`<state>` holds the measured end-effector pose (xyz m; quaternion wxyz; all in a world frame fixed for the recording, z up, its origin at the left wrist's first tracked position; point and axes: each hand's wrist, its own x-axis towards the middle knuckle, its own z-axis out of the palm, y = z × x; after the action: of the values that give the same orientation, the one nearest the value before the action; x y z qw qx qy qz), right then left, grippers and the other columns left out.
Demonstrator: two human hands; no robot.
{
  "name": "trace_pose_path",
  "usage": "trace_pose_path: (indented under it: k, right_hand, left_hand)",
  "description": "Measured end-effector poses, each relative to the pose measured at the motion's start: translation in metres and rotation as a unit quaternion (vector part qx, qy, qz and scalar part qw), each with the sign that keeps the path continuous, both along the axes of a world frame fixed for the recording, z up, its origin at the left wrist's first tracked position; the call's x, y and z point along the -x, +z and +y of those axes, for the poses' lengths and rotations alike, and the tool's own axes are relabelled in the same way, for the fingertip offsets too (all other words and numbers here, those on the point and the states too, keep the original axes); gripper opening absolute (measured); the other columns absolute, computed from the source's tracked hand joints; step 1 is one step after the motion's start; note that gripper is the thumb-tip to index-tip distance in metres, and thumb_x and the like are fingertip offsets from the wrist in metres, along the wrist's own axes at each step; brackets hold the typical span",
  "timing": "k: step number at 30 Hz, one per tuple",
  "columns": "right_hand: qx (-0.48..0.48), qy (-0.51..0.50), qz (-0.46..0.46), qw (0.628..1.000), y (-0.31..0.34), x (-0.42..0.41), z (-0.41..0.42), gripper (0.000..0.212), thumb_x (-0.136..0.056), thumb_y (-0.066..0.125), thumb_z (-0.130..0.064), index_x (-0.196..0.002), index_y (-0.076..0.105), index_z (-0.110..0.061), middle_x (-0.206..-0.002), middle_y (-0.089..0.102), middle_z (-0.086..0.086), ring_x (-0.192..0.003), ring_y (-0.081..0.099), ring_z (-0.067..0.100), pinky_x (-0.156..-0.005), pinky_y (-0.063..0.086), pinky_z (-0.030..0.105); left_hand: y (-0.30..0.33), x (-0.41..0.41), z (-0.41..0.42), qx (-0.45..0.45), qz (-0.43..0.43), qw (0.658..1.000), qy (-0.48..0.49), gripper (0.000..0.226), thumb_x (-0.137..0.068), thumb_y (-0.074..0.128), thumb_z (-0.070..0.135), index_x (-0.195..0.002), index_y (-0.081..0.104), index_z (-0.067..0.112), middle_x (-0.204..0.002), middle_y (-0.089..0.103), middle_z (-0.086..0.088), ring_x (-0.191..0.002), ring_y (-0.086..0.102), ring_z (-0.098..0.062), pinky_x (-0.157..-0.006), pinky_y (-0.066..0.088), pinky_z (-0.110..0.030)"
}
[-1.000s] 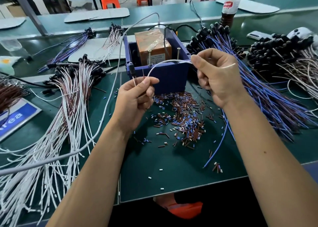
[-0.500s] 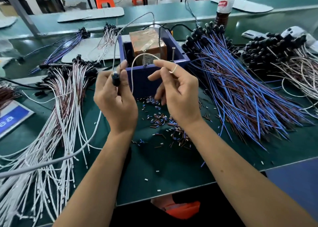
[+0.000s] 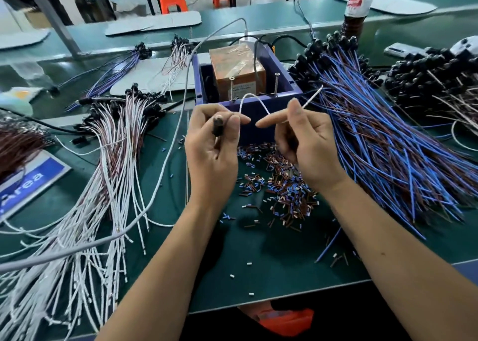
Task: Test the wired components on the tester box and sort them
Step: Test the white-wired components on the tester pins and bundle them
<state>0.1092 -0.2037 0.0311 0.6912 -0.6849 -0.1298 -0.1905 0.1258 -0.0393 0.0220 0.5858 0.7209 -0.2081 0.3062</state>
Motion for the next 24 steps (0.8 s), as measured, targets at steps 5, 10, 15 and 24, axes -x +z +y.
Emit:
trace_pose_path:
  k: [5,10,15,24]
  right_hand:
    - [0.052,0.107,0.081,0.99,-0.004,0.001,-0.002,0.052,-0.112,0.041,-0.033,-0.087,0.08,-0.01,-0.048,0.048,0.009,-0.038,0.034,0.019,-0.039,0.026,0.022]
    - [0.165,0.114,0.103,0.974,-0.011,0.002,0.009,0.056,-0.109,0.049,-0.027,-0.058,0.065,-0.008,-0.04,0.049,-0.002,-0.036,0.043,0.004,-0.044,0.033,0.012]
    - [0.195,0.124,0.13,0.964,-0.011,0.0,0.005,0.056,-0.111,0.049,-0.023,-0.069,0.07,0.006,-0.038,0.049,0.0,-0.034,0.038,0.007,-0.044,0.033,0.017]
    - [0.016,0.096,0.094,0.991,-0.005,0.0,-0.005,0.031,-0.101,0.06,-0.04,-0.096,0.077,-0.015,-0.057,0.055,0.005,-0.039,0.041,0.014,-0.037,0.027,0.02]
  left_hand:
    - [0.002,-0.002,0.002,0.002,-0.031,0.999,-0.014,0.027,-0.107,0.053,0.013,-0.095,0.074,0.001,-0.103,0.064,-0.013,-0.099,0.062,-0.012,-0.088,0.046,-0.023]
    - [0.006,0.004,0.0,0.061,0.144,0.965,-0.211,0.024,-0.106,0.05,0.009,-0.098,0.071,0.0,-0.105,0.077,-0.016,-0.063,0.067,-0.016,-0.055,0.05,-0.026]
    - [0.001,-0.001,0.005,0.037,0.18,0.955,-0.235,0.024,-0.106,0.054,0.011,-0.099,0.074,0.001,-0.1,0.079,-0.009,-0.05,0.051,-0.042,-0.045,0.041,-0.03]
    - [-0.001,-0.008,0.013,0.151,0.265,0.906,-0.295,0.033,-0.108,0.049,0.02,-0.093,0.073,0.003,-0.067,0.064,-0.018,-0.042,0.038,0.003,-0.043,0.031,-0.012]
